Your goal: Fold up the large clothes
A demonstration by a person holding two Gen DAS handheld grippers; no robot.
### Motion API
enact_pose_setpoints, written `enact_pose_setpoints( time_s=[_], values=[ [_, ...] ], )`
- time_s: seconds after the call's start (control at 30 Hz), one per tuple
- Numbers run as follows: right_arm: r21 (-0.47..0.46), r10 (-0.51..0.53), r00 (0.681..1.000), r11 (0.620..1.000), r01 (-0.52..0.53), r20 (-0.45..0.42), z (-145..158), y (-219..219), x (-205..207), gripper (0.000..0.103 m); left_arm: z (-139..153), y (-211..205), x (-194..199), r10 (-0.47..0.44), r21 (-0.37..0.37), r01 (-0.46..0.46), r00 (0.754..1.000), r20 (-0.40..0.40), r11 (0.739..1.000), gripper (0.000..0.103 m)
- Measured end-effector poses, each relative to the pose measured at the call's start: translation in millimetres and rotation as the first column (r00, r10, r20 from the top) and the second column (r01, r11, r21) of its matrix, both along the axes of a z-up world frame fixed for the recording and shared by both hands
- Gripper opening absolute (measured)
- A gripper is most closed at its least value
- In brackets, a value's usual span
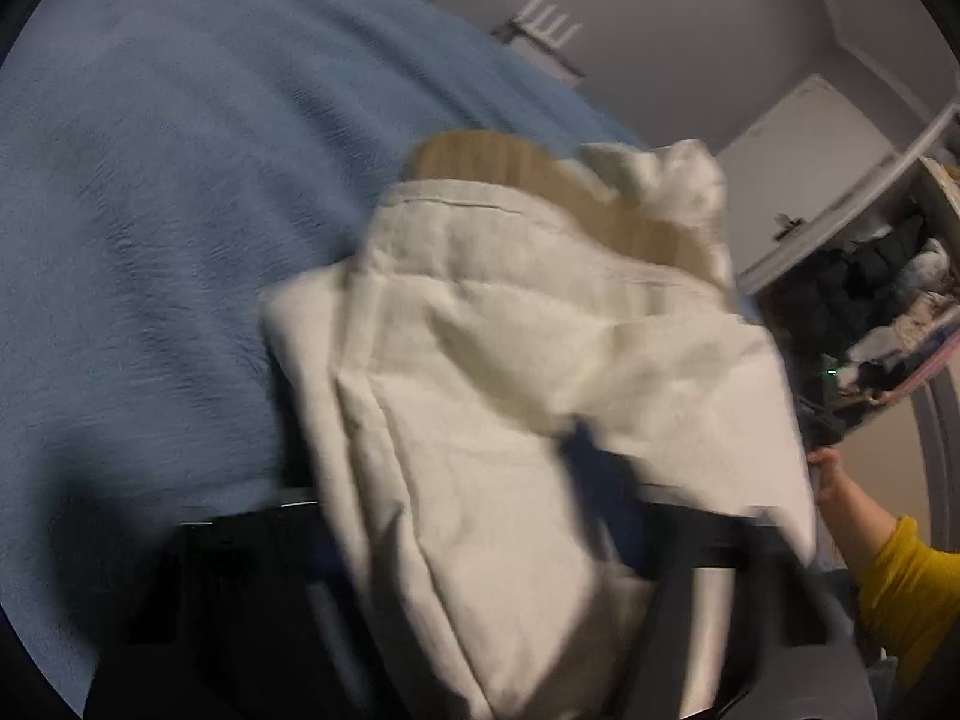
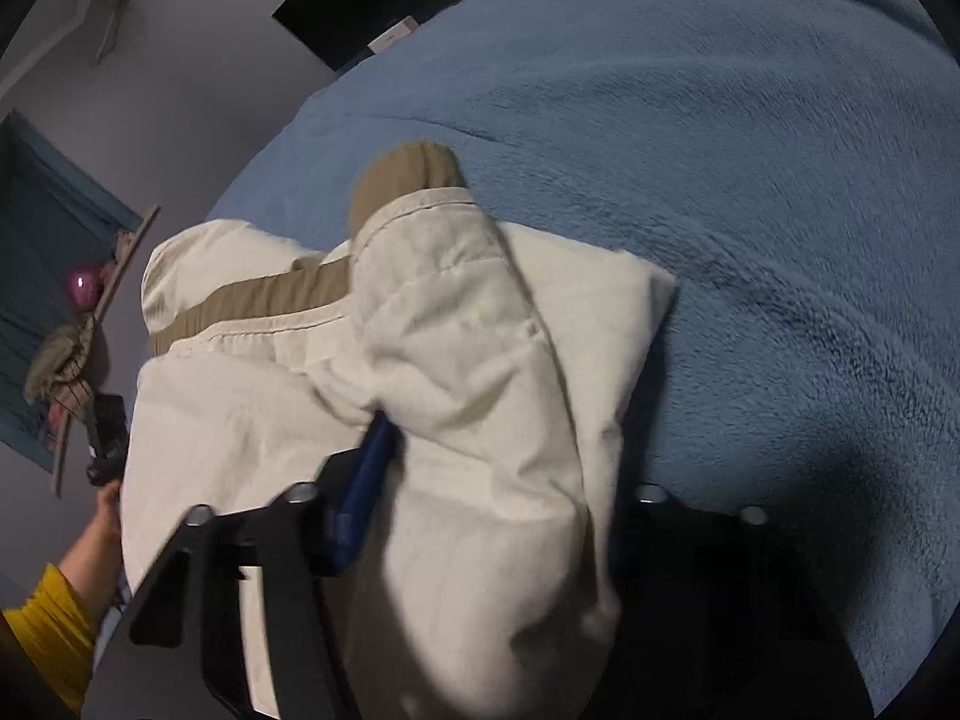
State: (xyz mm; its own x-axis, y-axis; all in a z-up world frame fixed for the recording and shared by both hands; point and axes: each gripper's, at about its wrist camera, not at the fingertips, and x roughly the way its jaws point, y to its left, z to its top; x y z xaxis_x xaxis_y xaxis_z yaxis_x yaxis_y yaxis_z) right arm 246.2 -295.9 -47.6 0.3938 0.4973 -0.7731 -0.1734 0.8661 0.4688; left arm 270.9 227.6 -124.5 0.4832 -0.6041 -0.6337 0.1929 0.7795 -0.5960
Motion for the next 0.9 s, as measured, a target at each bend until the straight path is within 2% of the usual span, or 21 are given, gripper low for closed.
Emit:
enact_pose_setpoints(
  time_s=[0.03, 0.07, 0.13, 0.27, 0.47, 0.63, 0.73, 0.83, 0.9],
  values=[
    [-0.005, 0.006, 1.000, 1.000, -0.006, 0.019, 3.3, 1.7, -2.7, 0.028, 5.3, -2.0, -3.0, -0.008, 0.009, 0.007, 1.000, 0.016, 1.000, 0.029],
    [-0.026, 0.017, 0.999, 1.000, -0.016, 0.049, 10.2, 5.1, -7.6, 0.025, 10.3, -5.9, -5.6, -0.020, 0.028, 0.019, 0.999, 0.032, 0.999, 0.022],
    [-0.075, 0.034, 0.995, 0.997, -0.027, 0.095, 22.3, 11.2, -18.3, 0.015, 22.6, -16.1, -13.3, -0.024, 0.097, 0.018, 0.998, 0.060, 0.995, 0.017],
    [-0.182, 0.079, 0.968, 0.983, -0.035, 0.239, 62.9, 28.8, -46.7, 0.010, 48.5, -30.8, -28.1, -0.038, 0.151, 0.019, 0.992, 0.120, 0.988, 0.012],
    [-0.160, 0.073, 0.938, 0.987, -0.019, 0.338, 115.1, 15.8, -95.2, 0.008, 92.0, -40.6, -57.4, -0.094, 0.110, 0.072, 0.974, 0.207, 0.991, 0.011],
    [-0.094, 0.007, 0.943, 0.995, 0.026, 0.334, 148.0, -26.0, -121.6, 0.008, 113.5, -68.0, -72.7, -0.175, 0.071, 0.163, 0.958, 0.228, 0.984, 0.011],
    [-0.106, -0.023, 0.946, 0.992, 0.061, 0.324, 155.6, -53.2, -131.0, 0.008, 111.3, -85.2, -71.8, -0.227, 0.065, 0.218, 0.950, 0.216, 0.974, 0.012],
    [-0.071, -0.093, 0.963, 0.991, 0.114, 0.251, 129.1, -71.6, -123.9, 0.008, 81.8, -94.4, -51.6, -0.217, 0.072, 0.208, 0.966, 0.142, 0.975, 0.012],
    [-0.098, -0.117, 0.974, 0.986, 0.138, 0.192, 96.5, -74.6, -113.2, 0.008, 60.2, -103.0, -33.5, -0.187, 0.101, 0.178, 0.979, 0.086, 0.979, 0.013]
  ],
)
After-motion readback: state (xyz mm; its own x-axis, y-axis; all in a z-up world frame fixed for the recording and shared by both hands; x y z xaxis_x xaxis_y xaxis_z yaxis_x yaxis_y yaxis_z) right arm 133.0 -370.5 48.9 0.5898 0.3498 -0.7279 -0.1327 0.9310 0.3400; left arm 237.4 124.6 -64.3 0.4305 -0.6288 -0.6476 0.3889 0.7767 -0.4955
